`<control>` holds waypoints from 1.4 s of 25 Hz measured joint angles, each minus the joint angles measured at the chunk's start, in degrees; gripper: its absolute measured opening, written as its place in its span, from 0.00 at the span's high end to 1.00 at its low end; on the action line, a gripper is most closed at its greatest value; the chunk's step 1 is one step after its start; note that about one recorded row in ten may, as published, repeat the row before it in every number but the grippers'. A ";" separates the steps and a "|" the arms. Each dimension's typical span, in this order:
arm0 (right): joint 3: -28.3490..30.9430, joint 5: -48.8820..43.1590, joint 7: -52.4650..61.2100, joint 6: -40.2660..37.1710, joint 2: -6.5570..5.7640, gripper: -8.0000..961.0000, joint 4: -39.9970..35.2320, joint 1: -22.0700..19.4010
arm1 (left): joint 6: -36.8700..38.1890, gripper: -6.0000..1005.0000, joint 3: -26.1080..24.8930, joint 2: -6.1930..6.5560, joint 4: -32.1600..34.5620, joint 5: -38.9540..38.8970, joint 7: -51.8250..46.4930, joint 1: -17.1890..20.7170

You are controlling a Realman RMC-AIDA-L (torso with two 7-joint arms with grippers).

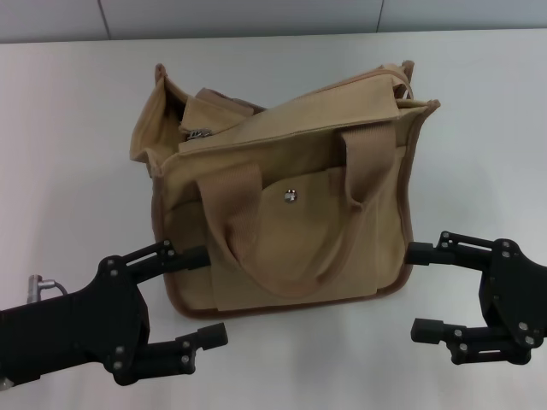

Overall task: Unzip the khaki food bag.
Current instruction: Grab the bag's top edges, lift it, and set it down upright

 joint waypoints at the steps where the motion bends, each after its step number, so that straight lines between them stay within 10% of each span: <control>1: 0.00 0.00 0.00 0.00 0.00 0.15 0.00 0.00 | -0.07 0.18 -0.33 0.00 0.01 0.00 0.00 0.14; 13: 0.30 0.07 -0.02 0.63 0.08 0.15 0.09 -0.20 | -0.08 0.20 -1.10 -0.06 0.02 -0.16 0.44 0.45; 15: 0.35 0.08 -0.13 0.63 0.09 0.15 0.16 -0.33 | -0.27 0.20 -12.80 -0.14 -0.19 -0.35 2.81 3.63; 18: 0.34 0.08 -0.21 0.65 0.09 0.15 0.18 -0.35 | -2.49 0.21 -16.76 -0.17 -2.10 -0.33 3.51 4.46; 35: 0.34 0.12 -0.31 1.44 0.09 0.15 0.92 -0.46 | -16.25 0.25 -13.14 -0.79 -23.04 -5.49 24.39 -4.95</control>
